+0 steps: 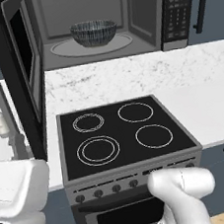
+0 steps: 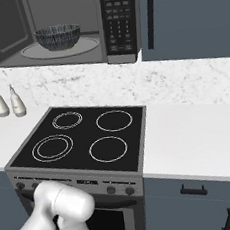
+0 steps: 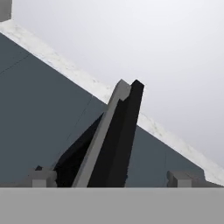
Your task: Open the microwave, place the bowl with waffle inside the microwave, then close the microwave door and turn it on.
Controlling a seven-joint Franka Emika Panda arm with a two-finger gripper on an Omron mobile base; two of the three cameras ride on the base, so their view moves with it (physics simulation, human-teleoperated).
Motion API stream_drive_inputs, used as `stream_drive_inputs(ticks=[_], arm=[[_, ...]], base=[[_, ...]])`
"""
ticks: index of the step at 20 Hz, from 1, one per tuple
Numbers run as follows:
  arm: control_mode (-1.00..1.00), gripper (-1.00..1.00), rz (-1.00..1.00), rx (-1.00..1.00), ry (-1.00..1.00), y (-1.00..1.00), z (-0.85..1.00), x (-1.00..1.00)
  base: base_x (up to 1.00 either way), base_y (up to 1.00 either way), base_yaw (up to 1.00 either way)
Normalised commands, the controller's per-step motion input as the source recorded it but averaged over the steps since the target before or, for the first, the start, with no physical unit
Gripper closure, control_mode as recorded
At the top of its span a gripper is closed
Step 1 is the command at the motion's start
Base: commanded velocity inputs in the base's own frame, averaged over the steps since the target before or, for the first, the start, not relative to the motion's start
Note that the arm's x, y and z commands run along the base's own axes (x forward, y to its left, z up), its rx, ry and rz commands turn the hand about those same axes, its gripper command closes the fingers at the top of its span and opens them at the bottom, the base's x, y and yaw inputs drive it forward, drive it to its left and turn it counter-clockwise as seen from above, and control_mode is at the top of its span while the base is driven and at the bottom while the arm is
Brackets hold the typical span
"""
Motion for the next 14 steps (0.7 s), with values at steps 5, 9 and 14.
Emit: stream_drive_inputs(ticks=[5,9,14], arm=[[-1.00,-1.00,-0.07,-0.01,0.31,0.33,0.00,0.02],[-1.00,-1.00,-0.13,0.00,0.28,0.01,-0.11,0.14],[-1.00,-1.00,-0.23,0.00,0.08,-0.01,-0.11,0.03]], base=[[0.00,0.00,0.00],[0.00,0.00,0.00],[0.00,0.00,0.00]])
